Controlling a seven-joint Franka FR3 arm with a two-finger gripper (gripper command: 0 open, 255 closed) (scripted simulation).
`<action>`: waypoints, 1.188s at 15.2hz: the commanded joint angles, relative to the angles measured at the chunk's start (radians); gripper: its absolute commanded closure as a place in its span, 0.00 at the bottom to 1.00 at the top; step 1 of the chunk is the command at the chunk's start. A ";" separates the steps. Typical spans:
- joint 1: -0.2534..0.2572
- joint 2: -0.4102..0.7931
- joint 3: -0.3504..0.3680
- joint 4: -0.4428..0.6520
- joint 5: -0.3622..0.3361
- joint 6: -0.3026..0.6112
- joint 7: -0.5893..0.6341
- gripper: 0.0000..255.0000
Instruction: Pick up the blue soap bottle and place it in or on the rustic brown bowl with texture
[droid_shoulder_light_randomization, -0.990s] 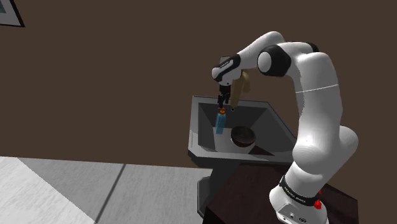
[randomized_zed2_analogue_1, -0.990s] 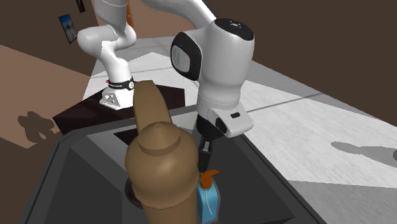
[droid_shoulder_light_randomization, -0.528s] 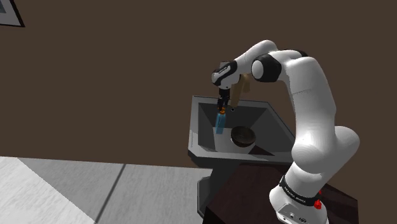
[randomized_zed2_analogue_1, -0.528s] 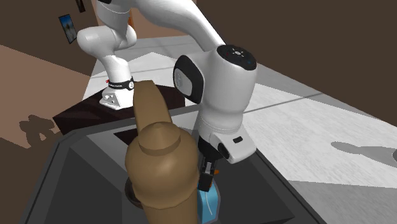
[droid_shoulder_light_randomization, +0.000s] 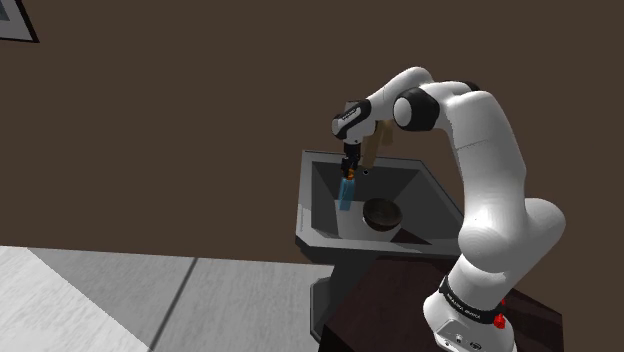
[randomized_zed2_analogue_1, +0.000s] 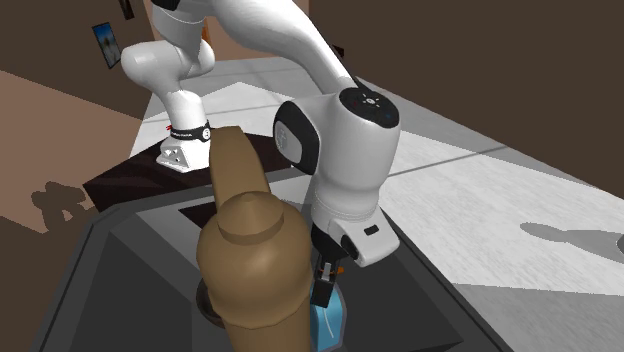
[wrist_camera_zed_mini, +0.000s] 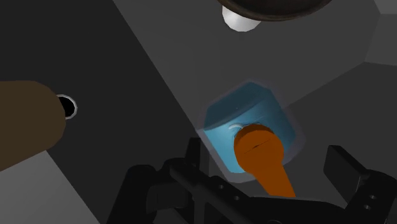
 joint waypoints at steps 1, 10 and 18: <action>0.000 0.000 0.000 0.000 0.000 0.000 0.000 0.00; 0.000 -0.001 0.000 -0.001 0.000 0.001 0.000 1.00; 0.004 -0.049 -0.007 0.003 -0.008 -0.051 0.001 1.00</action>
